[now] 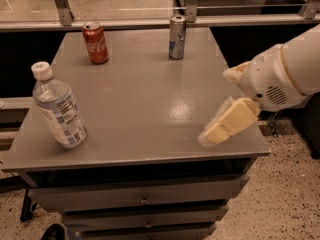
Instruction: Move blue plastic bottle near redbull can
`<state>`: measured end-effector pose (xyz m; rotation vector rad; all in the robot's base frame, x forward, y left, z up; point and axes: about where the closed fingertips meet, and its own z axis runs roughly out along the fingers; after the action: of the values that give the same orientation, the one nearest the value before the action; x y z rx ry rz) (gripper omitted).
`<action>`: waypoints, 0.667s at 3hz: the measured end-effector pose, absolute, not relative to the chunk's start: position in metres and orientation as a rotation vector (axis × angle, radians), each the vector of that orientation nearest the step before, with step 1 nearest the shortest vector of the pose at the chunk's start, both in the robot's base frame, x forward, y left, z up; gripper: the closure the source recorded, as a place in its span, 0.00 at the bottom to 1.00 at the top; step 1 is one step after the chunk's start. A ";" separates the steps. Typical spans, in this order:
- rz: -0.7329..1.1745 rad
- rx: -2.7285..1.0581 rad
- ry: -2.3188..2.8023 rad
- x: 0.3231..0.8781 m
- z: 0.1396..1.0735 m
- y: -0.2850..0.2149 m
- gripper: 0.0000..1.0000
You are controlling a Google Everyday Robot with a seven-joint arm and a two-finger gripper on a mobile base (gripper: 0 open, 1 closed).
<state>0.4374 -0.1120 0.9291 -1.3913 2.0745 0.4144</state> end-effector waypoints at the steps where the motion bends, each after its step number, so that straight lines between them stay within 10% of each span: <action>1: 0.579 -1.288 1.943 0.433 0.917 -0.049 0.00; 2: 0.638 -1.207 1.853 0.441 0.941 -0.011 0.00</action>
Offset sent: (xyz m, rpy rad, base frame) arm -0.0046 0.0574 -0.0118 0.1749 -0.0267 0.0125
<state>0.4407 -0.0106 0.9406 -1.2070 1.8529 0.6378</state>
